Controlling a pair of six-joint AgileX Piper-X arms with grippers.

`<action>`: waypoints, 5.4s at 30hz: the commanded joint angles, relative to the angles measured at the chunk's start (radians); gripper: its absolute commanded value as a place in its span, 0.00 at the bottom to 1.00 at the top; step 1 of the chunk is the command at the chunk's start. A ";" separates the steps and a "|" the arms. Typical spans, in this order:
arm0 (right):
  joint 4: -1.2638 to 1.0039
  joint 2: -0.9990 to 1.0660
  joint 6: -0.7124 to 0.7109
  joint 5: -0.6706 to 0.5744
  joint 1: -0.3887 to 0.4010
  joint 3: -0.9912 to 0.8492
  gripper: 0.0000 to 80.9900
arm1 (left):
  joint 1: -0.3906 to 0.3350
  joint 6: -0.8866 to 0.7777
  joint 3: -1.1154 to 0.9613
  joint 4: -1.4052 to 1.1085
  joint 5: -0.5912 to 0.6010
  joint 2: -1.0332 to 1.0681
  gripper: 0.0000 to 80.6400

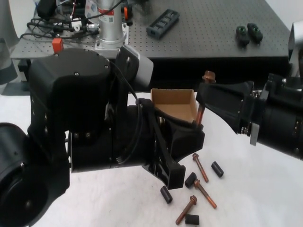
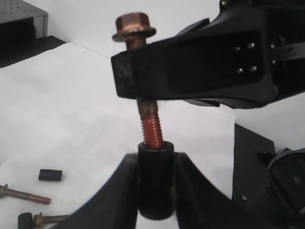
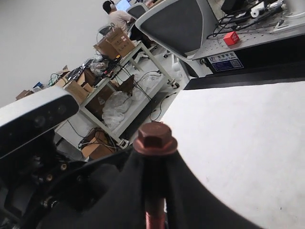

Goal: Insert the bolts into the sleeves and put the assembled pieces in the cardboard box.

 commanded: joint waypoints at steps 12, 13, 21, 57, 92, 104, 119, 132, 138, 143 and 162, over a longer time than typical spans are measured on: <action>0.210 -0.096 -0.073 -0.032 -0.117 -0.002 0.45 | 0.041 -0.066 -0.037 -0.116 -0.377 0.063 0.01; 0.258 -0.122 -0.091 -0.026 -0.144 -0.002 0.44 | 0.061 -0.108 -0.064 -0.114 -0.399 0.102 0.01; 0.662 -0.271 -0.267 0.150 -0.282 -0.002 0.36 | 0.163 -0.165 -0.509 0.145 -0.389 0.571 0.01; 0.687 0.796 -0.692 0.351 -0.283 -0.391 0.33 | 0.184 -0.019 -1.414 0.945 -0.514 1.047 0.35; 0.903 0.791 -0.721 0.307 -0.305 -0.497 0.07 | 0.082 0.182 -0.528 0.679 -0.251 0.559 0.39; 0.948 0.217 -0.661 0.297 -0.375 -0.161 0.07 | -0.055 0.290 -0.650 0.783 -0.247 0.743 0.41; 1.034 -0.021 -0.629 0.297 -0.375 -0.105 0.07 | -0.098 0.319 -0.663 0.778 -0.346 0.861 0.40; 1.063 -0.029 -0.629 0.295 -0.375 -0.105 0.07 | -0.098 0.309 -0.682 0.779 -0.346 0.886 0.00; 1.021 -0.042 -0.606 0.157 -0.375 -0.102 0.07 | -0.077 0.189 -0.707 0.775 -0.346 0.764 0.01; 0.856 -0.117 -0.464 -0.051 -0.372 -0.013 0.07 | 0.001 0.049 -0.626 0.656 -0.342 0.546 0.01; -0.159 -0.004 -0.004 -0.209 -0.008 0.254 0.07 | 0.079 -0.481 -0.092 -0.272 0.100 0.192 0.01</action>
